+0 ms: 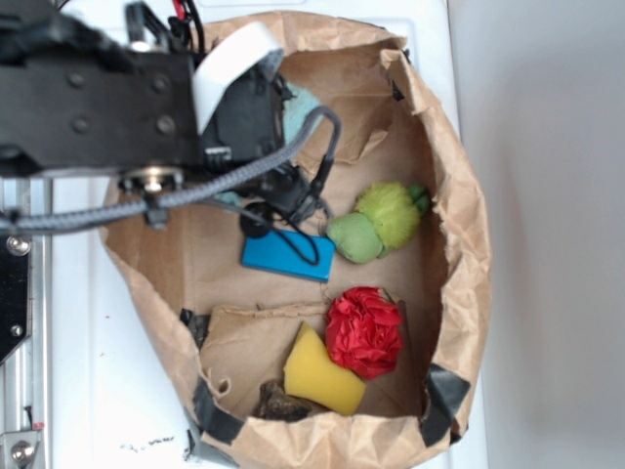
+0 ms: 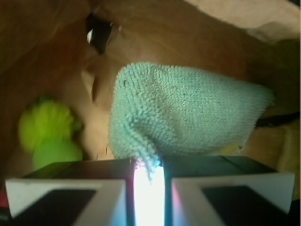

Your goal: Grab the blue cloth.

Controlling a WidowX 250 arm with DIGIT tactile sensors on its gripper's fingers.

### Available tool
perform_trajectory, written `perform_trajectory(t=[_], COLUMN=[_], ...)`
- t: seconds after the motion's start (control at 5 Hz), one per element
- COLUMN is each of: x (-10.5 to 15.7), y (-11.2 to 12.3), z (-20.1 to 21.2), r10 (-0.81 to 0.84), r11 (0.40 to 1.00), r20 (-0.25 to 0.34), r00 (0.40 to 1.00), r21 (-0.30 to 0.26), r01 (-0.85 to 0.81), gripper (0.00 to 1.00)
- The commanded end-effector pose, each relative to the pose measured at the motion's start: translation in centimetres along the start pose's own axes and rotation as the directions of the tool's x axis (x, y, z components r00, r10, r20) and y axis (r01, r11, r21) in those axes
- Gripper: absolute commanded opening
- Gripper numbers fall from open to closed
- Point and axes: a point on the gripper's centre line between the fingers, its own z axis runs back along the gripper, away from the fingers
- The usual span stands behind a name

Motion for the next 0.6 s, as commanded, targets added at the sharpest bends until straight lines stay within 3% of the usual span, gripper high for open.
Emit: perform_trajectory(t=[0.0,0.2,0.4], x=[3.3,3.8,3.7], y=[-2.7,-2.8,-2.7], z=[5.2,6.1,6.9], r10=[-0.262,-0.311,-0.392], r11=[0.958,0.942,0.918], r20=[-0.140,-0.196,-0.214], r00=[0.955,0.930,0.895], r21=[0.081,0.061,-0.022], r01=[0.275,0.329,0.397], gripper=[0.00,0.00,0.00])
